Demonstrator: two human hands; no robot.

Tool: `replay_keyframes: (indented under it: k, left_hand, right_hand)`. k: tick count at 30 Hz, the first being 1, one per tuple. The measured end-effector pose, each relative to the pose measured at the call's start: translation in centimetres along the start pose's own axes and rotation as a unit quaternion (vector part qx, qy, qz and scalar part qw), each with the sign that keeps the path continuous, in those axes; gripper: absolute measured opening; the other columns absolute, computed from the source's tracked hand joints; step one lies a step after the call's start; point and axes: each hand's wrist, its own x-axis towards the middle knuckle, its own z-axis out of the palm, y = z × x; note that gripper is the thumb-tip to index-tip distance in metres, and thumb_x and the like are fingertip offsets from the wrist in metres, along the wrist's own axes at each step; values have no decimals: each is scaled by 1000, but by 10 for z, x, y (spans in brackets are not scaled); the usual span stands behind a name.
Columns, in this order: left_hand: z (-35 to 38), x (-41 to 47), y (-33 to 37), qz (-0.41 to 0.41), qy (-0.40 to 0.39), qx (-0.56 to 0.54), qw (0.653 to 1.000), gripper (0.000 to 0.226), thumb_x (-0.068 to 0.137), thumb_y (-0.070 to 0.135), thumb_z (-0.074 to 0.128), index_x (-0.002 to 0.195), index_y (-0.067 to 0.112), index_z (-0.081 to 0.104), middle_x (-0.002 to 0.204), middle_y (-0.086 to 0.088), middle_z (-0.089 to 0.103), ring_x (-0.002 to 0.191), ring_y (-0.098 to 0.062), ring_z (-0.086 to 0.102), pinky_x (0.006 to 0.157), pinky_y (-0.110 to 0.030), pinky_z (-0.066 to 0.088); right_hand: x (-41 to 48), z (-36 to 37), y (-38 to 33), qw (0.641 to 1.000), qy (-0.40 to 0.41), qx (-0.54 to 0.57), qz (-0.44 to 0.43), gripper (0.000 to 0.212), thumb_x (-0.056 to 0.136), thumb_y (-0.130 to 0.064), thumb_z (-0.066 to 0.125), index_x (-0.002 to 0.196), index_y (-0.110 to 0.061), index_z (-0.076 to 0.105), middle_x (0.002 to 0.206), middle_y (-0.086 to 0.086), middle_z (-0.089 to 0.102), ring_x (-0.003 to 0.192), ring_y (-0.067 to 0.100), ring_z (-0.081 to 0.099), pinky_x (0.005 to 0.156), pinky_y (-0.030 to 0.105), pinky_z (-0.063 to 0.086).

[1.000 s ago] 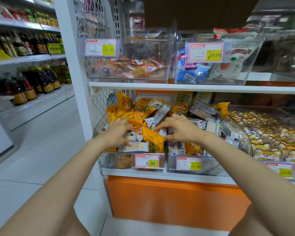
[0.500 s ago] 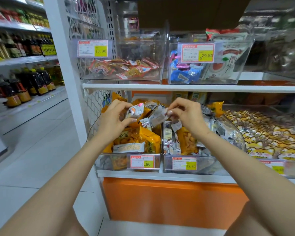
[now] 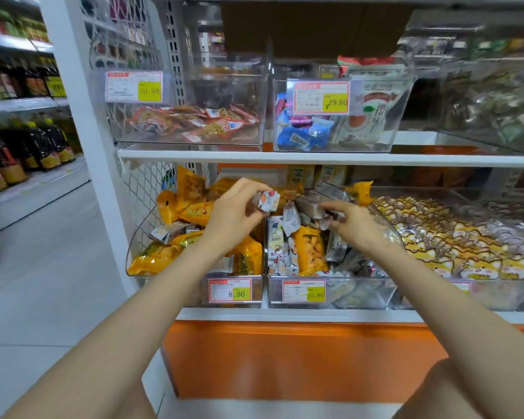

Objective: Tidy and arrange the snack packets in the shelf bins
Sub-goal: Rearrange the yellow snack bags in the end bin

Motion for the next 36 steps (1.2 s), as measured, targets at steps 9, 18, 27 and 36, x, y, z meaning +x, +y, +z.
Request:
replay_keyframes:
  k: [9,18,27,36]
  left_hand:
    - [53,47,0,-76,-273,82,956,60,87,38,62,138,18,40,129,-12,44,119,-24,44,91,-26,36]
    - [52,44,-8,-44,-327,145,933,56,87,48,58,137,34,38,137,-12,41,130,-30,34,104,-41,32]
    - [51,40,-4,4,-345,231,910,56,82,51,62,132,38,41,148,-10,27,136,-31,25,110,-42,23]
    - [56,36,-3,-9,-318,237,918,54,84,49,61,132,38,40,149,-9,26,131,-35,33,107,-41,26]
  right_hand:
    - [-6,-12,11,999,15,45,8,33,90,-9,59,123,-12,62,129,5,60,123,18,50,87,16,33]
    - [-4,1,13,996,-47,-46,-61,21,88,-23,64,108,-23,70,108,-3,69,99,15,61,76,23,42]
    - [6,23,14,956,-180,-221,-61,90,70,-66,66,145,-33,28,145,-1,43,131,26,32,106,43,22]
    - [11,24,9,964,-200,-171,-39,93,73,-55,71,148,-25,23,146,7,38,134,29,27,108,43,17]
